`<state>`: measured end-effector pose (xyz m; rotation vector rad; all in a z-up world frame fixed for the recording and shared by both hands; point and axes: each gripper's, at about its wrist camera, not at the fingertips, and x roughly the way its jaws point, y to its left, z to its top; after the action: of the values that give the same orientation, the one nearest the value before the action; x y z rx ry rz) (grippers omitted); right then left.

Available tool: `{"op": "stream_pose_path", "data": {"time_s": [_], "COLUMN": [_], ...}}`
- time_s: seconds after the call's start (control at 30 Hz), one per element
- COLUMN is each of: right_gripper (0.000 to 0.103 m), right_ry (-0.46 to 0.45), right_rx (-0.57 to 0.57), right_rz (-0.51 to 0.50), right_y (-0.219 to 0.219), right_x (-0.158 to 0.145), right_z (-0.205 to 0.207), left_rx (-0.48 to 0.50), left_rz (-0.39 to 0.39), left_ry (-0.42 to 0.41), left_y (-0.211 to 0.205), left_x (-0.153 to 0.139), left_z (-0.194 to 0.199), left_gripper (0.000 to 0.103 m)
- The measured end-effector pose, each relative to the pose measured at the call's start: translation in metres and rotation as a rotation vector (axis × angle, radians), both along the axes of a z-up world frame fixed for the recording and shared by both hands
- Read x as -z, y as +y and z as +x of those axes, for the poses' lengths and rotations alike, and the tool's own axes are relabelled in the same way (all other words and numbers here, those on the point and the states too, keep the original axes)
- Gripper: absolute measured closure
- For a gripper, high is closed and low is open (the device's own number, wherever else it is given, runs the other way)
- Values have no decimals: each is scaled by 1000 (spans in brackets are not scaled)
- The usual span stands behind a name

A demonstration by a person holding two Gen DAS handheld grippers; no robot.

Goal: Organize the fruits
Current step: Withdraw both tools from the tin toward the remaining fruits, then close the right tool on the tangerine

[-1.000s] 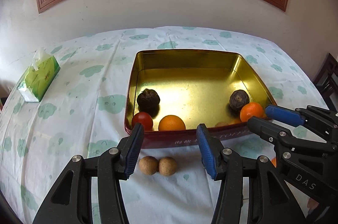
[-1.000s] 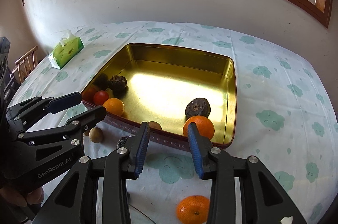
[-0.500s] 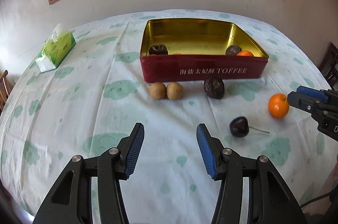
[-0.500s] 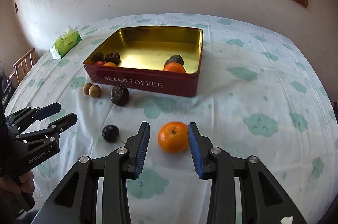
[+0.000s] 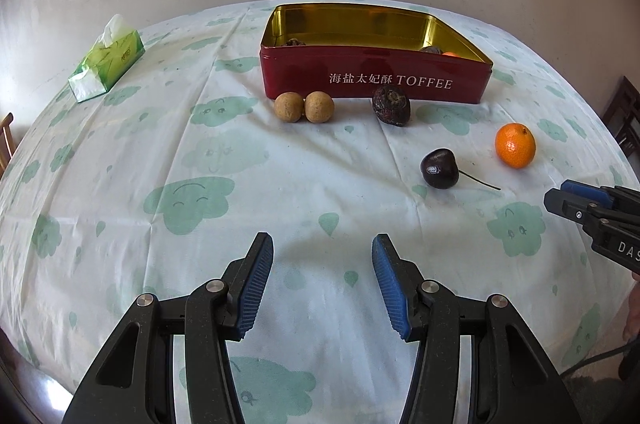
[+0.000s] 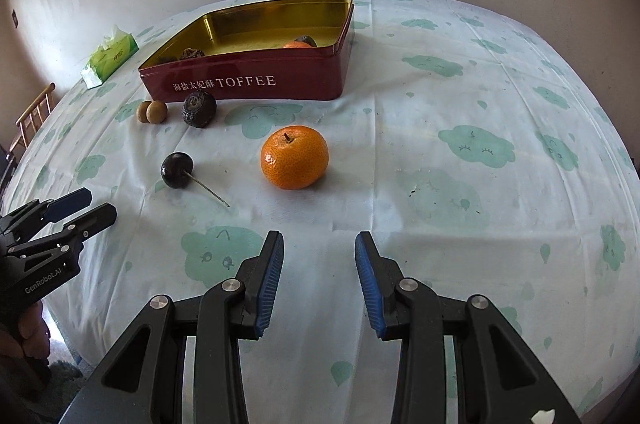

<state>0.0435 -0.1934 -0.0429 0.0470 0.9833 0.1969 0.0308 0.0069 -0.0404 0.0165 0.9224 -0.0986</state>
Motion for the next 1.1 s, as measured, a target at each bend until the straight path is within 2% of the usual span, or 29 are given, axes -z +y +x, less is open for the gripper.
{"op": "stream_pose_path", "data": {"time_s": [0.5, 0.63, 1.1], "right_gripper": [68, 65, 66], "right_ry": [-4, -12, -33], "right_rx": [-35, -43, -53], "right_rz": [-24, -39, -62], "right_y": [16, 21, 32], "right_x": [6, 6, 7], "right_z": [17, 27, 48], "left_rx": [-5, -1, 52], "left_rz": [0, 2, 3], "left_ry": [-5, -6, -3], "left_y": [0, -2, -21], "left_x": [4, 4, 4], "left_z": [2, 4, 10], "left_gripper": [50, 50, 50]}}
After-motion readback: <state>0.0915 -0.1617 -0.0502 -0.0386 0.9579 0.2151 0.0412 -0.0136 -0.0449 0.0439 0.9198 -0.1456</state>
